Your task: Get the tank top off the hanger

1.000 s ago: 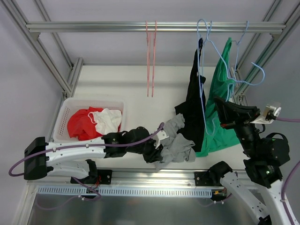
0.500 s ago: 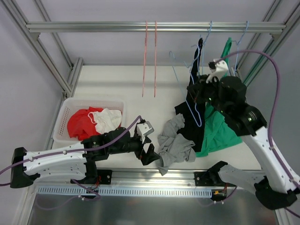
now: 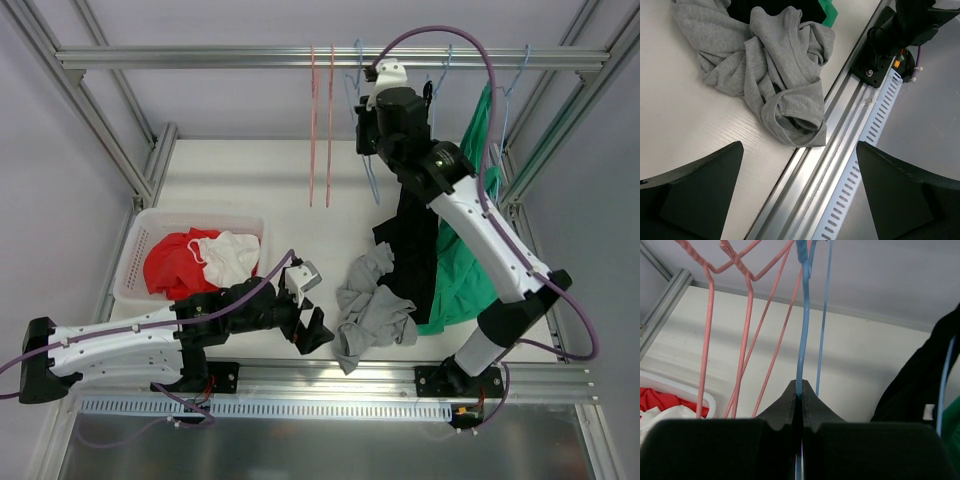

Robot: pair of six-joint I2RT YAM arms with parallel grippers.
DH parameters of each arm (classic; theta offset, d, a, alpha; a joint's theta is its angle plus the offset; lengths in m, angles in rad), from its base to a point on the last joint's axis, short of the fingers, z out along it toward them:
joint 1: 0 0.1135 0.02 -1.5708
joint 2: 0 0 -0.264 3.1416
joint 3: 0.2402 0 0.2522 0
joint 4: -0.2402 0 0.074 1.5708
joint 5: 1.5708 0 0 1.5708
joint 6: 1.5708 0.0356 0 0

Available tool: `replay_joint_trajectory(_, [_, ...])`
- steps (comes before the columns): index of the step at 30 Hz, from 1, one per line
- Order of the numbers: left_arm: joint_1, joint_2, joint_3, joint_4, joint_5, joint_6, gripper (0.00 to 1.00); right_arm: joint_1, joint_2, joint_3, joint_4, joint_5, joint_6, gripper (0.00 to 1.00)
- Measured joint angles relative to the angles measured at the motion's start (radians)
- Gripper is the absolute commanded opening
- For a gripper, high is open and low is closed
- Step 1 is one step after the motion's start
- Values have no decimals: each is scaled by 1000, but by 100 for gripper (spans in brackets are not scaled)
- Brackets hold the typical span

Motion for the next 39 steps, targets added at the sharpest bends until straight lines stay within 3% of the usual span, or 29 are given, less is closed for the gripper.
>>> replay_joint_trajectory(4, [0,14,0,0,-17,-25,99,0,93,27,18,-3,1,0])
replay_joint_trajectory(8, [0,57,0,0,-50,-51,99,-1,82,-6,53,-21,20,1])
replay_joint_trajectory(9, [0,66,0,0,-56,-55,99,-1,69,-25,68,-29,24,25])
replay_joint_trajectory(10, [0,78,0,0,-63,-62,99,-1,56,-43,83,-37,33,38])
replay_joint_trajectory(11, [0,93,0,1,-70,-69,99,-1,44,-56,83,-44,37,47])
replay_joint_trajectory(12, [0,109,4,1,-78,-75,99,-1,28,-76,79,-52,43,63])
replay_joint_trajectory(14, [0,157,16,6,-87,-86,99,1,-10,-121,69,-66,54,78])
replay_joint_trajectory(17, [-1,246,47,23,-92,-101,99,2,-93,-197,57,-82,50,82])
replay_joint_trajectory(21, [-11,409,118,71,-107,-108,99,2,-288,-323,34,-98,44,99])
replay_joint_trajectory(30, [-14,876,385,113,-159,-129,98,0,-832,-557,-53,-151,26,99])
replay_joint_trajectory(31, [-14,920,407,118,-168,-135,92,0,-872,-580,-62,-161,24,100])
replay_joint_trajectory(32, [-14,960,426,120,-183,-147,78,0,-905,-599,-77,-171,23,99])
replay_joint_trajectory(33, [-14,989,439,119,-194,-157,53,0,-929,-613,-87,-178,23,99])
replay_joint_trajectory(34, [-16,1018,453,119,-223,-165,19,0,-953,-630,-104,-188,22,100])
replay_joint_trajectory(35, [-18,1026,464,121,-242,-180,6,0,-974,-641,-123,-195,22,100])
replay_joint_trajectory(36, [-19,1028,465,121,-251,-186,0,0,-990,-648,-140,-200,21,99])
replay_joint_trajectory(39, [-33,1003,441,115,-293,-221,0,0,-1030,-651,-172,-205,18,99])
